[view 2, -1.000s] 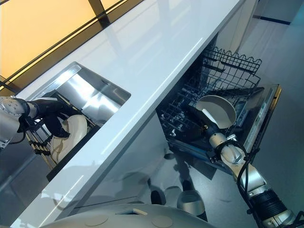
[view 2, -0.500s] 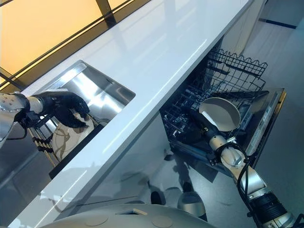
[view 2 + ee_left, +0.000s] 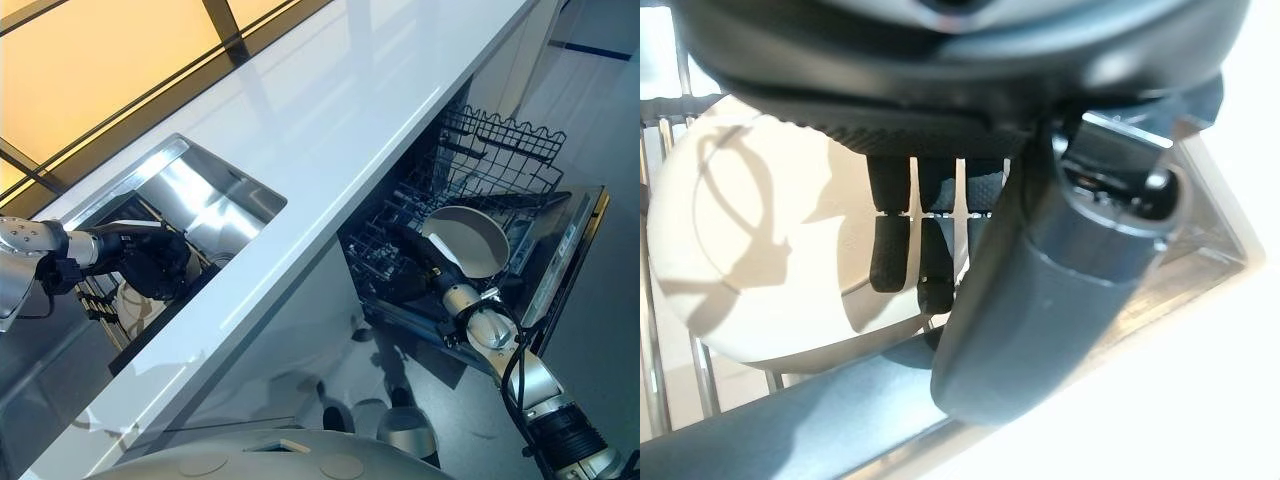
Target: Pick up plates and place into dishwasher.
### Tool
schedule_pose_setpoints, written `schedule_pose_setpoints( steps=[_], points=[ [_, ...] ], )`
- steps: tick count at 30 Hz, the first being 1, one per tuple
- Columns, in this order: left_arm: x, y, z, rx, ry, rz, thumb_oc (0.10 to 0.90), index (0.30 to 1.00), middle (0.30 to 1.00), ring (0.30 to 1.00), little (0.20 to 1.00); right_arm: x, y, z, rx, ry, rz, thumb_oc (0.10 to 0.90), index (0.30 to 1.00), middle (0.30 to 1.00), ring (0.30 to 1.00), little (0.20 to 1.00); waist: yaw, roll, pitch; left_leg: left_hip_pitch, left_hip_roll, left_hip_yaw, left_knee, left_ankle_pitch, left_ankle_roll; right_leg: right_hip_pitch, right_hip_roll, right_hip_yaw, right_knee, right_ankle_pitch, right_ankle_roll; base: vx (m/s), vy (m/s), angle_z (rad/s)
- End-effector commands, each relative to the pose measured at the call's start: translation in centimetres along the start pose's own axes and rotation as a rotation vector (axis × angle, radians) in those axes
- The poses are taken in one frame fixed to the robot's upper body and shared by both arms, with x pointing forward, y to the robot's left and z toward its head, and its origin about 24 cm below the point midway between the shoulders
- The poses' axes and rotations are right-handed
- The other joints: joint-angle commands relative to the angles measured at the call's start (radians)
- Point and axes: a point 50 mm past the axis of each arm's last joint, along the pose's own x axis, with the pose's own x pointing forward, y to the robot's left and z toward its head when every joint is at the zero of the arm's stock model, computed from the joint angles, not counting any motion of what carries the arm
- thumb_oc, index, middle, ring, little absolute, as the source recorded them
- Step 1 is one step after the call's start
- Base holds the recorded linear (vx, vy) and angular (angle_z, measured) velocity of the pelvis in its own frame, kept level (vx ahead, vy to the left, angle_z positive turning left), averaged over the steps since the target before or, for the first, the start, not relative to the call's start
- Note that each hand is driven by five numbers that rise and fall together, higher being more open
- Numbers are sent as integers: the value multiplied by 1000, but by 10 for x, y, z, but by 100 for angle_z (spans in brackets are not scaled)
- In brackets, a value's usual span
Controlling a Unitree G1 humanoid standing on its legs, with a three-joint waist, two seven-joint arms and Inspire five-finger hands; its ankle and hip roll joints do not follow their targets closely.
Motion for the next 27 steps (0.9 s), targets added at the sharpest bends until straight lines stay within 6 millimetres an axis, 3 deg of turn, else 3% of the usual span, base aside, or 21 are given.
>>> schedule_pose_setpoints(
  steps=[1, 6, 12, 27],
  points=[
    [4, -7, -29, 29, 128, 47, 800, 900, 900, 900, 900, 7, -18, 64, -35, -318, -44, 800, 900, 900, 900, 900, 33, -65, -39, -58, -80, -10, 11, -19, 7, -15, -9, -46, 45, -31, 98, 0, 0, 0],
    [-20, 38, -30, 40, 85, 474, 800, 900, 900, 900, 900, 12, -17, 63, -20, -314, -47, 800, 900, 900, 900, 900, 41, -73, -44, -61, -82, -19, 8, -17, 9, -15, -8, -52, 43, -33, 96, -5, -4, 3],
    [-39, 69, -40, 5, 93, 603, 800, 900, 900, 900, 900, 17, -11, 62, -26, -317, -42, 800, 900, 900, 900, 900, 36, -71, -46, -67, -79, -16, 8, -15, 9, -26, -9, -57, 52, -34, 95, 4, -3, 4],
    [-26, 78, -37, 8, 138, 593, 800, 900, 900, 900, 900, 18, 0, 56, -15, -287, 15, 800, 900, 900, 900, 900, 4, -60, -33, -62, -78, 3, 10, -23, 7, -38, -7, -41, 69, -43, 99, 47, -9, 3]
  ],
)
